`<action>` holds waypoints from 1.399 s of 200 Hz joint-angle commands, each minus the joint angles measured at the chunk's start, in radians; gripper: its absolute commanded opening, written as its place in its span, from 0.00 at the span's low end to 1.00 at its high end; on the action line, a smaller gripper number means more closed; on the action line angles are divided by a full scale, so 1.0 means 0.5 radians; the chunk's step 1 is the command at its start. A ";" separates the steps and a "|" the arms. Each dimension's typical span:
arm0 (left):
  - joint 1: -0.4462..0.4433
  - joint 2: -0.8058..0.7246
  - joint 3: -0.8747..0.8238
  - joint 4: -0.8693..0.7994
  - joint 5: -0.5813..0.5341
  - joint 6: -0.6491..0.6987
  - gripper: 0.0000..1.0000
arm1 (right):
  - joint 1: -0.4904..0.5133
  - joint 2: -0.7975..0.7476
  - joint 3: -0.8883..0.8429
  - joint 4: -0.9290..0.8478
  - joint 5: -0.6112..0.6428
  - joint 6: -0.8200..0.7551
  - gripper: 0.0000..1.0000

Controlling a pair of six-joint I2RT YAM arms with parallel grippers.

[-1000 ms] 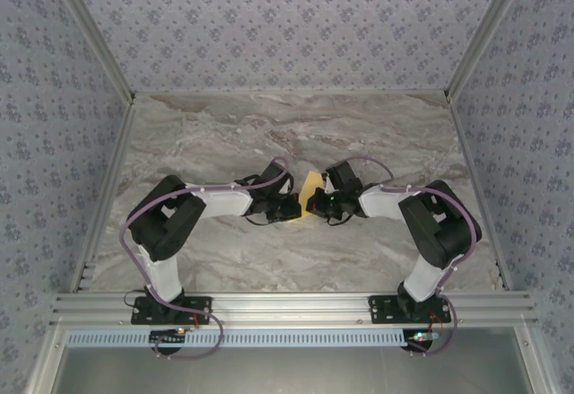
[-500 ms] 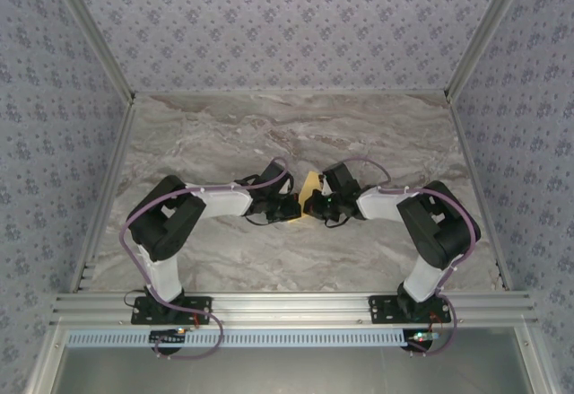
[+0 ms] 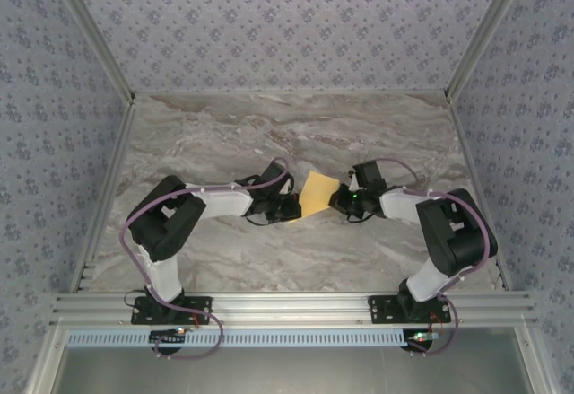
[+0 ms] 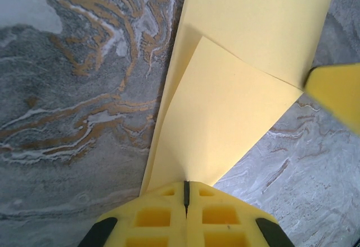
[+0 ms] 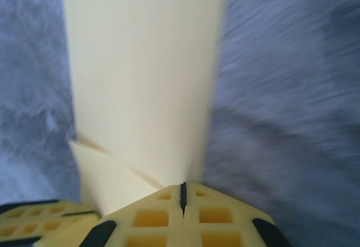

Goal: Fold a paper plane with a square sheet of paper (pick it up from the middle)
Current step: Third fold the triangle at the center of the table.

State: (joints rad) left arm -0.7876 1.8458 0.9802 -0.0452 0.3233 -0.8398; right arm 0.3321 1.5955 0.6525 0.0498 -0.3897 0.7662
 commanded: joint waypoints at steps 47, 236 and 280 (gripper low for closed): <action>0.004 -0.058 0.113 -0.096 0.061 0.113 0.09 | -0.088 -0.236 -0.019 -0.155 -0.137 0.168 0.14; 0.042 0.268 0.442 -0.422 -0.258 0.235 0.01 | 0.051 -0.030 0.024 0.003 -0.145 0.482 0.36; 0.046 0.277 0.433 -0.417 -0.251 0.231 0.01 | 0.072 0.010 0.057 0.042 -0.161 0.496 0.33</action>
State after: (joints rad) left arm -0.7704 1.9541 1.1954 -0.2039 0.2165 -0.7300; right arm 0.3569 1.5787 0.6498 0.0605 -0.4614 0.9958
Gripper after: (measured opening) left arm 0.061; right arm 0.338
